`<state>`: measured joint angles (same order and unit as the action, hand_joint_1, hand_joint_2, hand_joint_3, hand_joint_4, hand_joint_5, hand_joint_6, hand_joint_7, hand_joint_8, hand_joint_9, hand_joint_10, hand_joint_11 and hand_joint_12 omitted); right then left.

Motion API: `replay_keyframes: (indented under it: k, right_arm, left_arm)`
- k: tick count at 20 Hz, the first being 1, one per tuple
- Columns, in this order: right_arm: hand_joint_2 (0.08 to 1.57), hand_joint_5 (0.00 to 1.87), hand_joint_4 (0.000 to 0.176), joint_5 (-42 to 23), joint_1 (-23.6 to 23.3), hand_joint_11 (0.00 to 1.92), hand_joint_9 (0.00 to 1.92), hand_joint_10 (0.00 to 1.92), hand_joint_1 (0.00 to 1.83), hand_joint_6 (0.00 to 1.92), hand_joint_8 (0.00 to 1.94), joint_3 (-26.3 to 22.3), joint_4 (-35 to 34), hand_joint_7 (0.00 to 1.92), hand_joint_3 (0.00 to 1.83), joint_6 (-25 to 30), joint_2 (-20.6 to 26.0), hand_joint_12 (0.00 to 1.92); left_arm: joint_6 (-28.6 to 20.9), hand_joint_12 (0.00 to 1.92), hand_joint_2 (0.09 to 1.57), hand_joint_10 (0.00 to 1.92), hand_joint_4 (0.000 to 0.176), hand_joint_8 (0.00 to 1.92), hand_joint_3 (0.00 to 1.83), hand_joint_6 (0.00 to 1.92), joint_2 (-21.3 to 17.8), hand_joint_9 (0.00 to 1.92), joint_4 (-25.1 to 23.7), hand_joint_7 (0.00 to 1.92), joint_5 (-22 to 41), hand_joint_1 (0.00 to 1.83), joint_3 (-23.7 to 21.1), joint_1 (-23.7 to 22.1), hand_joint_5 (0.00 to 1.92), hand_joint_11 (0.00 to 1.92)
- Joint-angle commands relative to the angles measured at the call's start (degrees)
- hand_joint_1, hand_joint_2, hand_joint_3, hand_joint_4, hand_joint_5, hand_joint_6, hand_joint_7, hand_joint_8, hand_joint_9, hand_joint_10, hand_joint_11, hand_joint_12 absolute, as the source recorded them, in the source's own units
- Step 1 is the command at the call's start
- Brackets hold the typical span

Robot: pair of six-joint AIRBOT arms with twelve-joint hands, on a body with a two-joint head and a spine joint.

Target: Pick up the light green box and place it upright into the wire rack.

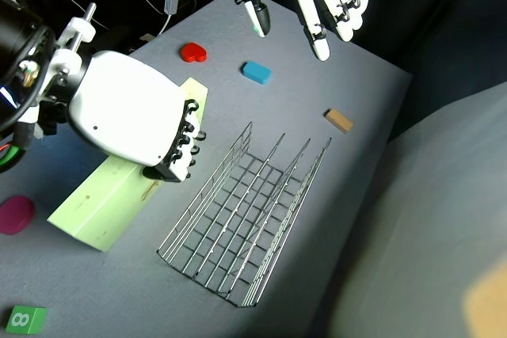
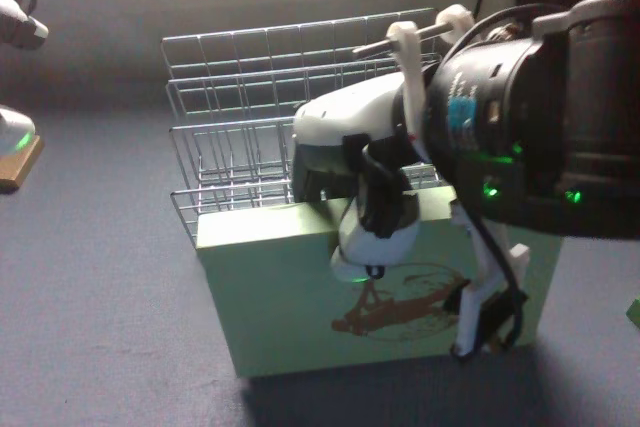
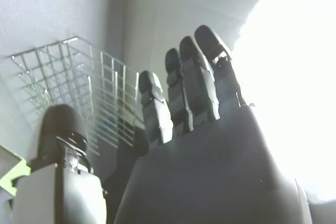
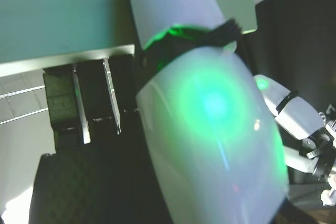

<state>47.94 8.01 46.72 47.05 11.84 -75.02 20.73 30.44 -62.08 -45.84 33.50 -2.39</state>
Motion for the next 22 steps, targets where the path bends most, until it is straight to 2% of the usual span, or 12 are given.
replay_keyframes:
  k: [1, 4, 8, 11, 12, 13, 18, 19, 21, 22]
  right_arm:
    - [1.14, 0.86, 0.0, -2.64, -1.35, 0.69, 0.81, 1.41, 1.37, 1.0, 1.04, -0.42, 2.77, 0.98, 0.0, -0.11, 0.59, 1.54]
    - [1.15, 0.86, 0.0, -5.11, -3.46, 0.69, 0.81, 1.42, 1.37, 1.0, 1.04, -2.53, 2.77, 0.98, 0.0, -1.05, 3.33, 1.54]
    - [1.15, 0.87, 0.0, -7.05, -8.82, 0.7, 0.8, 1.43, 1.36, 1.0, 1.04, -5.63, 2.76, 0.97, 0.0, -4.77, 6.65, 1.54]
    - [1.14, 0.88, 0.0, -7.48, -13.47, 0.71, 0.82, 1.41, 1.37, 0.98, 1.03, -6.17, 3.02, 0.97, 0.0, -6.85, 7.81, 1.55]
    - [1.14, 0.88, 0.0, -7.55, -14.89, 0.73, 0.83, 1.4, 1.37, 0.97, 1.03, -6.17, 3.85, 0.98, 0.0, -6.72, 7.87, 1.54]
    - [1.15, 0.84, 0.0, -7.46, -15.83, 0.74, 0.82, 1.42, 1.37, 1.01, 1.05, -6.17, 4.53, 0.97, 0.0, -6.68, 7.82, 1.54]
    - [1.14, 0.88, 0.0, -3.69, -19.73, 0.72, 0.8, 1.42, 1.37, 0.97, 1.04, -5.62, 11.71, 0.98, 0.0, -6.11, 5.23, 1.54]
    - [1.14, 0.88, 0.0, -4.65, -19.62, 0.72, 0.8, 1.42, 1.37, 0.97, 1.04, -5.6, 14.61, 0.98, 0.0, -4.28, 5.04, 1.54]
    - [1.15, 0.87, 0.0, -3.42, -18.59, 0.71, 0.8, 1.42, 1.37, 0.98, 1.05, -5.09, 17.39, 0.98, 0.0, -4.58, 3.28, 1.55]
    - [1.15, 0.86, 0.0, -3.36, -18.16, 0.71, 0.8, 1.43, 1.36, 1.0, 1.06, -4.1, 17.42, 0.97, 0.0, -4.36, 2.16, 1.56]
  left_arm:
    - [0.24, 0.91, 1.24, 0.0, 0.154, 0.0, 0.01, 0.0, -0.31, 0.3, -4.57, 0.31, 1.45, 0.43, -0.37, -0.76, 0.34, 0.0]
    - [0.24, 0.92, 1.17, 0.0, 0.153, 0.0, 0.0, 0.0, -0.31, 0.3, -4.5, 0.31, 1.45, 0.56, -0.41, -0.83, 0.35, 0.0]
    - [0.24, 0.92, 1.2, 0.0, 0.153, 0.0, 0.0, 0.01, -0.31, 0.3, -4.24, 0.31, 1.29, 0.61, -0.68, -0.95, 0.37, 0.0]
    - [0.24, 0.88, 1.08, 0.0, 0.152, 0.0, 0.0, 0.0, -0.31, 0.29, -4.13, 0.31, 1.21, 0.6, -0.71, -1.03, 0.36, 0.0]
    - [0.24, 0.87, 1.08, 0.0, 0.152, 0.0, 0.0, 0.0, -0.31, 0.29, -4.06, 0.31, 1.21, 0.59, -0.71, -1.06, 0.35, 0.0]
    - [0.24, 0.88, 1.21, 0.0, 0.153, 0.0, 0.03, 0.0, -0.32, 0.29, -4.06, 0.31, 1.21, 0.5, -0.71, -1.12, 0.35, 0.0]
    - [0.24, 0.88, 1.17, 0.0, 0.152, 0.0, 0.0, 0.0, -0.3, 0.29, -4.05, 0.31, 1.01, 0.56, -0.71, -1.37, 0.35, 0.0]
    - [0.24, 0.88, 1.17, 0.0, 0.152, 0.0, 0.0, 0.0, -0.3, 0.29, -4.05, 0.31, 1.02, 0.56, -0.72, -1.44, 0.35, 0.0]
    - [0.32, 0.87, 1.17, 0.0, 0.153, 0.0, 0.0, 0.0, -0.48, 0.29, -4.05, 0.31, 1.01, 0.56, -0.95, -1.43, 0.35, 0.0]
    - [0.32, 0.87, 1.23, 0.0, 0.153, 0.0, 0.02, 0.0, -0.51, 0.29, -4.05, 0.31, 1.02, 0.6, -1.01, -1.44, 0.35, 0.0]
